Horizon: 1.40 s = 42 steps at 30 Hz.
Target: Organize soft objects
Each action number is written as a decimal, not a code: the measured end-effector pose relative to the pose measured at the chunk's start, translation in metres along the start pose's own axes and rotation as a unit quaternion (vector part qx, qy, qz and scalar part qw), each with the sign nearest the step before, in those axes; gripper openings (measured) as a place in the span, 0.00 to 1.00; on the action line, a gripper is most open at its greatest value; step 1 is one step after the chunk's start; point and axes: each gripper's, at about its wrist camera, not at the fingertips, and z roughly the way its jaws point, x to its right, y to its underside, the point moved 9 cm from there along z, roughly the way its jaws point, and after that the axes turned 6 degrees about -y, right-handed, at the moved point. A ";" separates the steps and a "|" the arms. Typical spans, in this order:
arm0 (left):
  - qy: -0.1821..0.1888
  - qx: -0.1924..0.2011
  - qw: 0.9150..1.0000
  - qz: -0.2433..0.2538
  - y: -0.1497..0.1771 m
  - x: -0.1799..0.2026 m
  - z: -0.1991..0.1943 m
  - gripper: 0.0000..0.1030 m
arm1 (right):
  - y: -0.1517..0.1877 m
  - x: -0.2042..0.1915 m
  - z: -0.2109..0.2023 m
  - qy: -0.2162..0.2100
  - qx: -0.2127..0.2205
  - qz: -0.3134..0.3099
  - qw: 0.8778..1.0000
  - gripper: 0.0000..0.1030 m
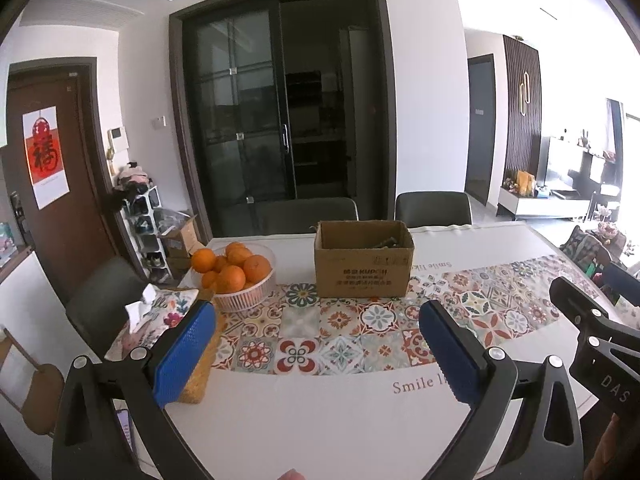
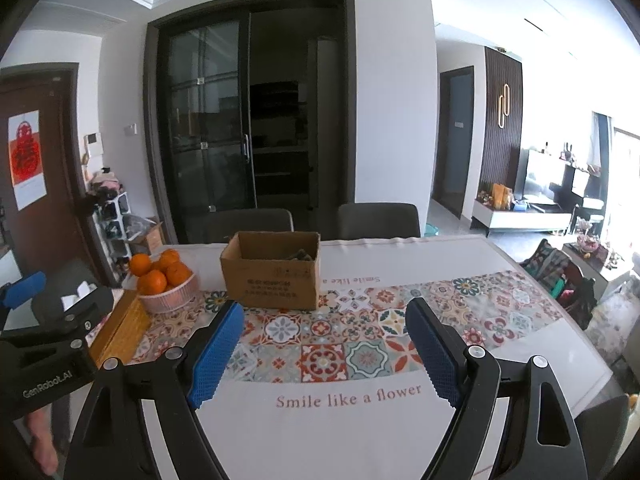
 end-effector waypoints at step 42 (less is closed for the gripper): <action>0.002 0.024 1.000 -0.001 0.010 -0.007 -0.045 1.00 | 0.013 -0.005 -0.051 -0.011 0.014 -0.009 1.000 0.82</action>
